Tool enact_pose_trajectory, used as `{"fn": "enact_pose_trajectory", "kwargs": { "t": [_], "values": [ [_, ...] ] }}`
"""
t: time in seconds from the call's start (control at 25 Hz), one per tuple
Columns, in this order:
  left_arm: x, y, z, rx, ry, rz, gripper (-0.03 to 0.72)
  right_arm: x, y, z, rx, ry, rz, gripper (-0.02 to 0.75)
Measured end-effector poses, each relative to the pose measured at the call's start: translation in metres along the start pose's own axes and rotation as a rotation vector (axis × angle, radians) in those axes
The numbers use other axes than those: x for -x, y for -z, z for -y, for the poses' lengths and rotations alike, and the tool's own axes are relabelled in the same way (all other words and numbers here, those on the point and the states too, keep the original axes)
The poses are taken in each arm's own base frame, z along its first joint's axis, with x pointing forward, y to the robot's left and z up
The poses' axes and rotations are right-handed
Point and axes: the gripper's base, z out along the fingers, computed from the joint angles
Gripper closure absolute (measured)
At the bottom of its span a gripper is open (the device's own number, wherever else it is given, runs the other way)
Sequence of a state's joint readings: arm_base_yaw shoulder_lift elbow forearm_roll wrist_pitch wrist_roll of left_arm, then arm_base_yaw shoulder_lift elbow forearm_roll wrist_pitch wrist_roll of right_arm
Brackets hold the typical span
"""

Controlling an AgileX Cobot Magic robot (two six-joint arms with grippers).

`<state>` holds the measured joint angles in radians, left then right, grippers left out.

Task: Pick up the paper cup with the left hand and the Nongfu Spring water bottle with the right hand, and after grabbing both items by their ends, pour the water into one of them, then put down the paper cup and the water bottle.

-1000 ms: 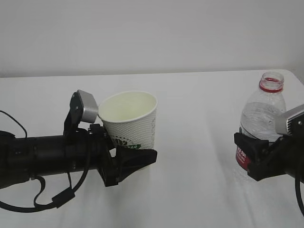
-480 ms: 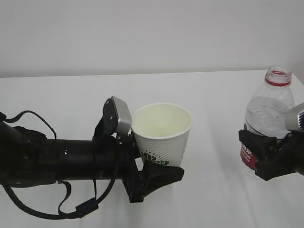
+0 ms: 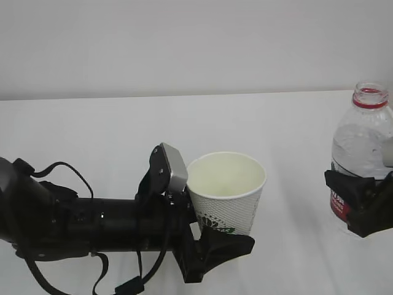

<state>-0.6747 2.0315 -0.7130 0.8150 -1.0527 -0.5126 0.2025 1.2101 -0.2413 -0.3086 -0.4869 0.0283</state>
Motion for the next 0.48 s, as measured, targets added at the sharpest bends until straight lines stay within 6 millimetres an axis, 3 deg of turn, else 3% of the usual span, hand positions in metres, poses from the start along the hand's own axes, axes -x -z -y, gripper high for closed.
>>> {"fn": "enact_pose_trajectory", "kwargs": {
  "t": [0.24, 0.48],
  "values": [
    [-0.008, -0.007, 0.004, -0.017, 0.002, 0.034, 0.162, 0.01, -0.002, 0.002, 0.003, 0.042, 0.005, 0.293],
    [0.001, -0.018, -0.001, -0.021, -0.023, 0.075, 0.162, 0.014, -0.004, 0.004, 0.011, 0.107, -0.047, 0.293]
  ]
}}
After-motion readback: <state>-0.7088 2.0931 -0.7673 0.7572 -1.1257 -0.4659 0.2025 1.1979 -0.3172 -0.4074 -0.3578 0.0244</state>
